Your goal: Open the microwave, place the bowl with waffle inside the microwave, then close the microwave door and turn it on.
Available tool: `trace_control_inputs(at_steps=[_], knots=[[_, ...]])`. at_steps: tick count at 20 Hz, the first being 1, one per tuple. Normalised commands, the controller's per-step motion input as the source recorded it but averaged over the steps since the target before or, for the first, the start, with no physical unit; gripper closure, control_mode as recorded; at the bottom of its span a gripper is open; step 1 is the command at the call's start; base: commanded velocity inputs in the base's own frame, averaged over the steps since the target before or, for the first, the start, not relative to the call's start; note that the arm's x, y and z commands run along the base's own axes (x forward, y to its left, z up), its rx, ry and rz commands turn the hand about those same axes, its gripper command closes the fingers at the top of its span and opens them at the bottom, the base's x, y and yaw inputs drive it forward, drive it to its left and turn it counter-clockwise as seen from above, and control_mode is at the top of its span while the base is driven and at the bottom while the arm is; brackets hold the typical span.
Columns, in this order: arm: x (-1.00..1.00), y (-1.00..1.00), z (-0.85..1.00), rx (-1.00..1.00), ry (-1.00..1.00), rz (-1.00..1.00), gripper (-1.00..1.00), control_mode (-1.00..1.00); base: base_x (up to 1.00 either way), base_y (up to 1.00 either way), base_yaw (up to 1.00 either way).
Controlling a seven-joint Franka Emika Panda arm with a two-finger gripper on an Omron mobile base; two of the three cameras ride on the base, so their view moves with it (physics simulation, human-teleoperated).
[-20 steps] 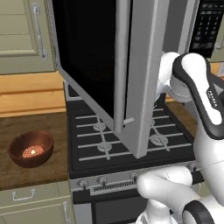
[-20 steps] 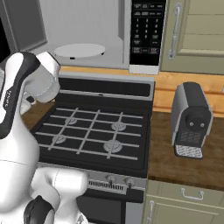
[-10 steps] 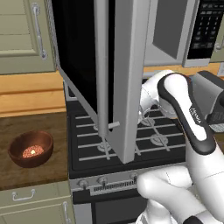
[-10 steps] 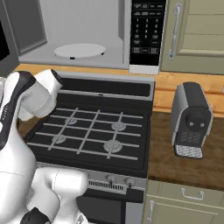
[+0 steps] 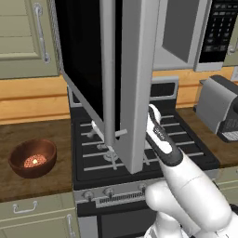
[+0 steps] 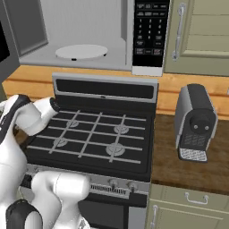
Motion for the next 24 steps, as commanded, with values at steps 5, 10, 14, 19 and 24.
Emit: trace_control_inputs(at_steps=[5,10,14,19,24], knots=[[0.68,0.93,-0.48,0.00,0.08,0.00,-1.00,-1.00,0.00,0.00,0.00],[0.59,0.40,-0.28,0.00,0.14,0.04,-1.00,-1.00,0.00,0.00,0.00],[0.41,0.38,-0.26,0.00,0.11,0.04,-1.00,-1.00,0.00,0.00,0.00],[0.22,0.44,-0.34,-0.01,0.05,0.01,-1.00,-1.00,0.00,0.00,0.00],[0.09,0.32,-0.45,-0.05,0.00,0.00,-1.00,-1.00,0.00,0.00,0.00]])
